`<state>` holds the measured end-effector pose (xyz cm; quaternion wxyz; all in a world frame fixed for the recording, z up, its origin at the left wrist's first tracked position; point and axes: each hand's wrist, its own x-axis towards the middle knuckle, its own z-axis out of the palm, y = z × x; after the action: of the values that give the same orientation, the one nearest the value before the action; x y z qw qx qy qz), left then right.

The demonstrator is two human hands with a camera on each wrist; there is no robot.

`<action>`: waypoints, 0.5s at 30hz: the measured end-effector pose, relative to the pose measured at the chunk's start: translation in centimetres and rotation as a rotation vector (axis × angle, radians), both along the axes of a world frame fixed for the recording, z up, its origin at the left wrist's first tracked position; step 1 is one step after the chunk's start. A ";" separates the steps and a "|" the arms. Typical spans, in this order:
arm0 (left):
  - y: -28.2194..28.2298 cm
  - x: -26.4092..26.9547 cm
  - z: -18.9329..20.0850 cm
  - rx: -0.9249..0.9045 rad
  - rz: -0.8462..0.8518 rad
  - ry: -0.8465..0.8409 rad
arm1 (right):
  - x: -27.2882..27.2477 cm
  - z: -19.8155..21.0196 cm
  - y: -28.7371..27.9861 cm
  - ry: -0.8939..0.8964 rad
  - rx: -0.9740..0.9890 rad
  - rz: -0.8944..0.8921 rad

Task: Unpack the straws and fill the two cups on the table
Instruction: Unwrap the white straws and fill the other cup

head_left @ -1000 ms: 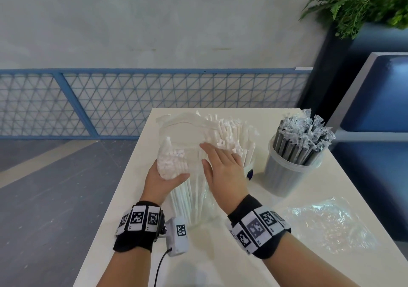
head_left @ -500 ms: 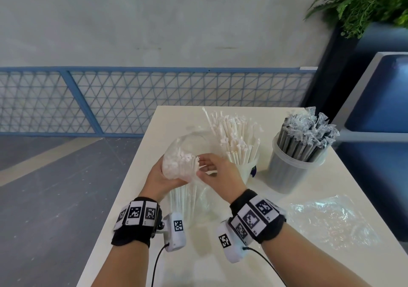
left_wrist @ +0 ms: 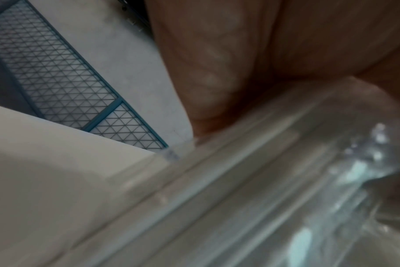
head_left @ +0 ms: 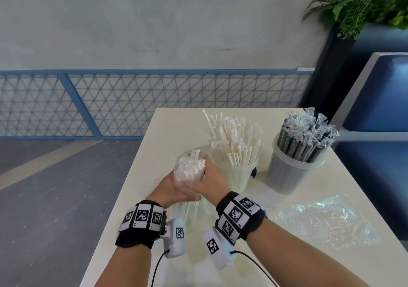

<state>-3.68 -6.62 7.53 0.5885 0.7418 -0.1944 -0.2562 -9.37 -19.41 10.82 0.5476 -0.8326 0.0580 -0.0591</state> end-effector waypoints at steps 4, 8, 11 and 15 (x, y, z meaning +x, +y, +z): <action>0.3 0.0 0.0 -0.066 0.055 0.004 | 0.4 -0.8 0.2 0.015 0.119 -0.037; 0.4 0.1 0.2 -0.079 0.060 0.001 | 0.9 -0.8 -0.4 0.033 0.123 0.021; -0.2 0.3 -0.2 0.009 0.008 -0.038 | 1.3 -1.3 -0.5 0.077 0.076 0.041; -0.7 0.4 -0.4 0.106 -0.064 -0.041 | 1.3 -1.5 0.0 0.079 0.172 -0.059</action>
<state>-3.25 -7.34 7.16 0.5358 0.7705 -0.2163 -0.2694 -8.10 -19.41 9.28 0.6123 -0.7822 0.1089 -0.0371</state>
